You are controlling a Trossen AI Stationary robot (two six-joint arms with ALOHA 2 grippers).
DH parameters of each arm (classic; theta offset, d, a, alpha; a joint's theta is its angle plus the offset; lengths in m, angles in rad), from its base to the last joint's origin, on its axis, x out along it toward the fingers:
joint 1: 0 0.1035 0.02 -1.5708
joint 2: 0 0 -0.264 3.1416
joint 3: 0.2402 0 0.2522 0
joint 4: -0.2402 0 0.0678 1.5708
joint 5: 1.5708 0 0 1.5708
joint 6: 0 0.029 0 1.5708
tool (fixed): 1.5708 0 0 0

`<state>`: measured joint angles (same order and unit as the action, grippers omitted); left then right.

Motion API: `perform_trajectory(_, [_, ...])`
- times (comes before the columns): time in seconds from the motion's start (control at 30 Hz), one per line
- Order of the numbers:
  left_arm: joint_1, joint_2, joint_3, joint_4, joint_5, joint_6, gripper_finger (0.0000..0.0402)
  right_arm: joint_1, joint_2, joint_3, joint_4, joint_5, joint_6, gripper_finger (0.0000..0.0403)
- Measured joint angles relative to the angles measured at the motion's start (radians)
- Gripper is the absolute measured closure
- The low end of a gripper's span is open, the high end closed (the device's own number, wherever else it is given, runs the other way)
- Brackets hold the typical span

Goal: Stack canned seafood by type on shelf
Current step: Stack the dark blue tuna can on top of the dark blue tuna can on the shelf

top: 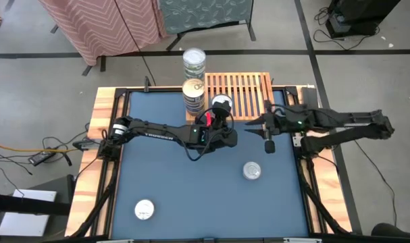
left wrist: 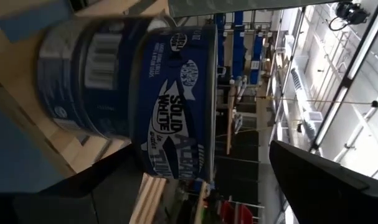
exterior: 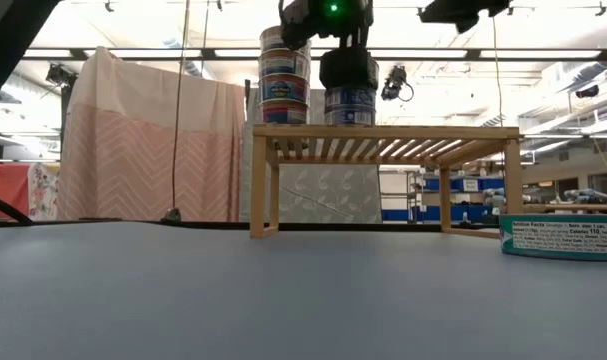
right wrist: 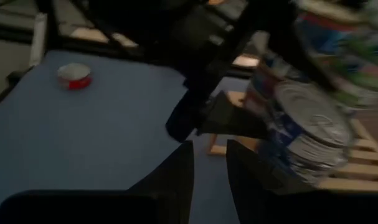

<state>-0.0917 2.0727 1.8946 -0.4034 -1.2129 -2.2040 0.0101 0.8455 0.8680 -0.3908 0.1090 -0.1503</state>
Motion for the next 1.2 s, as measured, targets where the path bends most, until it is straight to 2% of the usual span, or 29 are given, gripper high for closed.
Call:
perform_trajectory(0.27, [0.0,-0.002,0.0,-0.033,0.027,0.001,0.0057,-0.142,0.036,0.0,0.015,-0.35,-0.096,0.0304])
perform_trajectory(0.33, [0.003,-0.002,0.0,-0.035,0.047,0.001,0.0057,-0.173,0.025,0.0,0.016,-0.389,-0.109,0.0306])
perform_trajectory(0.5, [0.014,-0.002,0.0,-0.034,0.116,0.002,0.0057,-0.274,0.011,0.007,0.002,-0.337,-0.251,0.0307])
perform_trajectory(0.73, [0.028,-0.013,0.0,-0.037,0.142,0.001,0.0057,-0.401,0.017,0.025,-0.004,-0.349,-0.269,0.031])
perform_trajectory(0.8, [0.032,-0.031,0.0,-0.043,0.137,0.001,0.0057,-0.427,0.019,0.027,-0.009,-0.396,-0.268,0.0313])
perform_trajectory(0.9, [0.042,-0.054,0.0,-0.045,0.128,0.035,0.0057,-0.443,0.043,0.027,-0.054,-0.531,-0.267,0.0319])
perform_trajectory(0.97, [0.05,-0.069,0.0,-0.042,0.125,0.085,0.0057,-0.443,0.073,0.027,-0.08,-0.554,-0.278,0.0323])
perform_trajectory(1.07, [0.059,-0.084,0.0,-0.041,0.126,0.149,0.0057,-0.447,0.127,0.027,-0.072,-0.495,-0.298,0.0329])
perform_trajectory(1.2, [0.061,-0.086,0.0,-0.037,0.14,0.161,0.0057,-0.445,0.16,0.026,0.025,-0.405,-0.318,0.0338])
